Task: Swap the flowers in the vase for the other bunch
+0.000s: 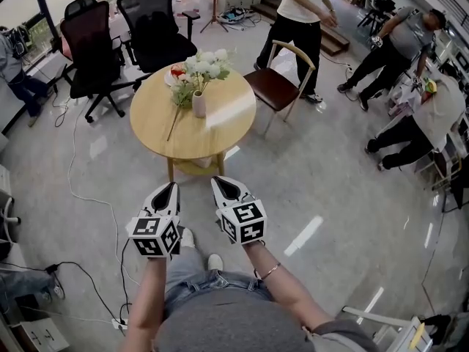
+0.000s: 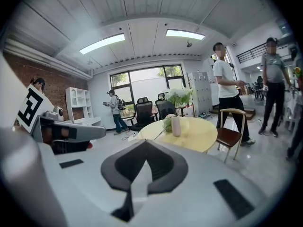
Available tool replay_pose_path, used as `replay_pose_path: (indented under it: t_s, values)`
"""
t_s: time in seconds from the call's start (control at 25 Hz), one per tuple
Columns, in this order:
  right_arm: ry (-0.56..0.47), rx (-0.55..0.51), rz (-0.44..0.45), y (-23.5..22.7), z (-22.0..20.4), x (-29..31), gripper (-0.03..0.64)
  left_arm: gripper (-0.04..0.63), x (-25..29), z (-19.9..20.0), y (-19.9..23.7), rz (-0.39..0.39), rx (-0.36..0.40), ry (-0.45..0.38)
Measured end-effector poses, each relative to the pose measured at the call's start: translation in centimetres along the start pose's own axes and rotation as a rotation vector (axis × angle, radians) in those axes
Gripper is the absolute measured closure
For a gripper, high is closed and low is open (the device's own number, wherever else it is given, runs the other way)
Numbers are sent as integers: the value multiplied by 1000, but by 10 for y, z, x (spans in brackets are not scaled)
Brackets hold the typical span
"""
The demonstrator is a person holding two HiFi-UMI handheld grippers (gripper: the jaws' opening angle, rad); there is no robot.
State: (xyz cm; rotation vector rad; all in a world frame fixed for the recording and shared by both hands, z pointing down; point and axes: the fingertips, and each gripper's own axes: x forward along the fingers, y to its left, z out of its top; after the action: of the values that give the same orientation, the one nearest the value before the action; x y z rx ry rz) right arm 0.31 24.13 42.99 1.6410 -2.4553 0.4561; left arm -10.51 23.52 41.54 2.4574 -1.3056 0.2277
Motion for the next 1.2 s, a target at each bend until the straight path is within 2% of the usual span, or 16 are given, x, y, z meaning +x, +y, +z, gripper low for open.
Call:
replay_pose_path:
  t_s: [0.36, 0.72, 0.96, 1.2]
  values:
    - [-2, 17, -51, -31, 5, 27, 606, 575, 46, 10, 10, -26, 27, 12]
    - [7, -6, -99, -63, 25, 90, 606, 575, 110, 25, 55, -40, -3, 26]
    - [61, -5, -120, -79, 26, 140, 606, 575, 153, 35, 88, -62, -4, 54]
    - [56, -11, -128, -95, 42, 190, 603, 575, 195, 50, 112, -106, 1, 77]
